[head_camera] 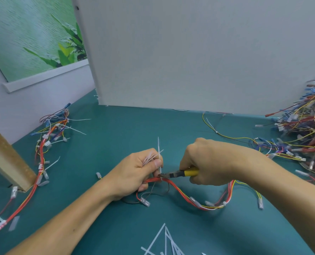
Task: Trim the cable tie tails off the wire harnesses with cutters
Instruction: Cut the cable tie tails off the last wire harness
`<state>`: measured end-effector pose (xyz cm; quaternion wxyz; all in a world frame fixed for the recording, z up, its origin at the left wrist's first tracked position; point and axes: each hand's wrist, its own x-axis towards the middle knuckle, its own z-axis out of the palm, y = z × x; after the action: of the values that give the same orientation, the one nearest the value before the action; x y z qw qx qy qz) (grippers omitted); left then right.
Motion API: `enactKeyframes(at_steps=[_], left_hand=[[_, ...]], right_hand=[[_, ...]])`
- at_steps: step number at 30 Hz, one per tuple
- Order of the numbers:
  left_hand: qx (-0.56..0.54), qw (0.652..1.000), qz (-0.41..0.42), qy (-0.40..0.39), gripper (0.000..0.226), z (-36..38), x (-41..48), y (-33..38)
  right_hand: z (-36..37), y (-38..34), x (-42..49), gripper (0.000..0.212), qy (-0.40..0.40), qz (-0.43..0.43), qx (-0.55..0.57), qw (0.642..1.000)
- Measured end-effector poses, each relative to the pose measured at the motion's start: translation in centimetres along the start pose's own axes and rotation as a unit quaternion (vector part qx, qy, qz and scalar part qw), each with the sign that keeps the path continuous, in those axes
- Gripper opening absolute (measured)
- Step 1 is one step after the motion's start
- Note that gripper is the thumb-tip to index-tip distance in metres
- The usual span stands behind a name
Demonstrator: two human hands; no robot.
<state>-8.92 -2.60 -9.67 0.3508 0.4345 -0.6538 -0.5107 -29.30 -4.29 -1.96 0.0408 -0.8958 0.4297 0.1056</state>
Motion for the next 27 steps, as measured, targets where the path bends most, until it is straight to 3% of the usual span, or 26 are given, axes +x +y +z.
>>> enactKeyframes(at_steps=[3, 6, 9, 12, 14, 18, 23, 27], left_hand=[[0.077, 0.996, 0.023, 0.032, 0.023, -0.2, -0.2, 0.2], [0.289, 0.938, 0.129, 0.143, 0.024, -1.9, -0.6, 0.4], [0.402, 0.887, 0.118, 0.195, 0.033, -4.5, -0.9, 0.1], [0.438, 0.872, 0.100, 0.192, 0.029, -5.1, -0.6, -0.6], [0.420, 0.872, 0.124, 0.218, 0.020, -4.4, -0.4, -0.7], [0.365, 0.883, 0.130, 0.267, 0.022, -3.0, -0.3, 0.1], [0.280, 0.916, 0.130, 0.257, 0.012, -2.1, -0.1, 1.2], [0.032, 0.963, 0.090, 0.252, 0.028, -1.4, 0.4, 1.6]], right_hand=[[0.1, 1.5, -0.9, 0.022, 0.013, 0.032, 0.001, 0.999], [1.3, 3.9, -2.5, 0.009, 0.020, 0.076, 0.013, 0.997], [3.4, 5.8, -4.7, 0.004, 0.017, 0.145, 0.029, 0.989], [5.3, 5.9, -6.1, 0.013, 0.038, 0.176, 0.030, 0.983], [5.5, 5.0, -6.6, 0.011, 0.053, 0.154, 0.050, 0.985], [3.4, 5.2, -6.5, 0.012, 0.092, 0.134, 0.135, 0.977], [2.2, 10.2, -1.0, 0.015, 0.187, 0.284, 0.084, 0.937], [4.1, 12.6, 3.4, 0.023, 0.191, 0.326, 0.082, 0.922]])
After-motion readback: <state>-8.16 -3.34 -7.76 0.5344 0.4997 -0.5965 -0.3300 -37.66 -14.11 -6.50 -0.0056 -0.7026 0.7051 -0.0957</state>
